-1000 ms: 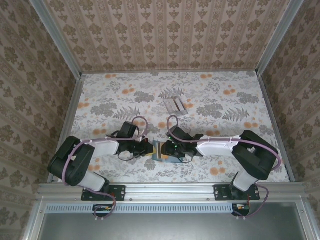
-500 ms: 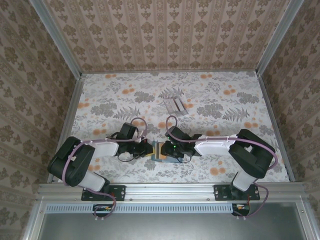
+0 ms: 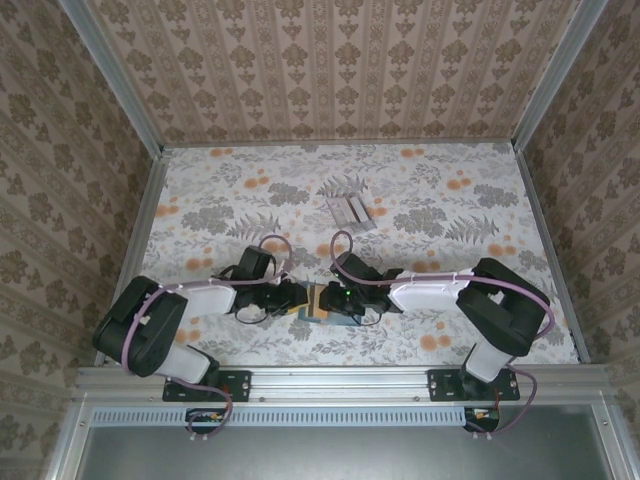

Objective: Put the credit cards into the card holder

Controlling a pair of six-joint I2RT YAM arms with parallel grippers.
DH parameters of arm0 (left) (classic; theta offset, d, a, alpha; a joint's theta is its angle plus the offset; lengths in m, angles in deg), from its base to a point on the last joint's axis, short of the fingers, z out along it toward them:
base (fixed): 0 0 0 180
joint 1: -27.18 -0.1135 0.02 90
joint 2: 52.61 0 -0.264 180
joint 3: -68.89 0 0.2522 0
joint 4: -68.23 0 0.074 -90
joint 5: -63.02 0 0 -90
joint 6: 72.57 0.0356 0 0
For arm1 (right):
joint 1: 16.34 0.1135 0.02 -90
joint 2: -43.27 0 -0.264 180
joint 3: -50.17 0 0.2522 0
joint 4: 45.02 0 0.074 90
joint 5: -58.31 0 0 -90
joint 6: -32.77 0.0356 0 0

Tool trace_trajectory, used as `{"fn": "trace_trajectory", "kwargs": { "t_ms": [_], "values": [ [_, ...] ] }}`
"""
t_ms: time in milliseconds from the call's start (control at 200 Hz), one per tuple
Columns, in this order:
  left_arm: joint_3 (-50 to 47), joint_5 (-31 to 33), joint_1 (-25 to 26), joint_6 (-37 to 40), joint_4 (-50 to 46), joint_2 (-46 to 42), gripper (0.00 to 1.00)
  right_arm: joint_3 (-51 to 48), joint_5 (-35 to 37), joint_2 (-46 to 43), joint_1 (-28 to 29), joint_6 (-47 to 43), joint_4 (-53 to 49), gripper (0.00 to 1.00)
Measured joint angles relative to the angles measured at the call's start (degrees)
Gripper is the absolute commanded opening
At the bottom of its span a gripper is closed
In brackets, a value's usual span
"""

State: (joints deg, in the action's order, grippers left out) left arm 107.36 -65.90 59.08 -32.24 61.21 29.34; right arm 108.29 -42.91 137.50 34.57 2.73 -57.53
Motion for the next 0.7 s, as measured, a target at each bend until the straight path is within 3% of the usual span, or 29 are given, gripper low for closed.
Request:
{"fn": "trace_trajectory", "kwargs": {
  "t_ms": [110, 370, 565, 700],
  "values": [
    [-0.70, 1.05, 0.00, -0.11, -0.09, -1.79, 0.40, 0.00, -0.07, -0.31, -0.42, 0.02, 0.83, 0.20],
    [-1.20, 3.63, 0.00, -0.35, -0.20, -4.13, 0.25, -0.13, -2.84, 1.44, -0.50, 1.42, 5.29, 0.21],
    [-2.16, 4.31, 0.28, -1.44, 0.81, -4.07, 0.26, -0.44, -4.59, 3.67, -0.39, 3.30, 8.41, 0.22],
    [-2.25, 4.31, 0.70, -2.36, 1.92, -3.15, 0.33, -0.59, -5.64, 4.31, -0.39, 4.20, 10.29, 0.26]
  ]
}}
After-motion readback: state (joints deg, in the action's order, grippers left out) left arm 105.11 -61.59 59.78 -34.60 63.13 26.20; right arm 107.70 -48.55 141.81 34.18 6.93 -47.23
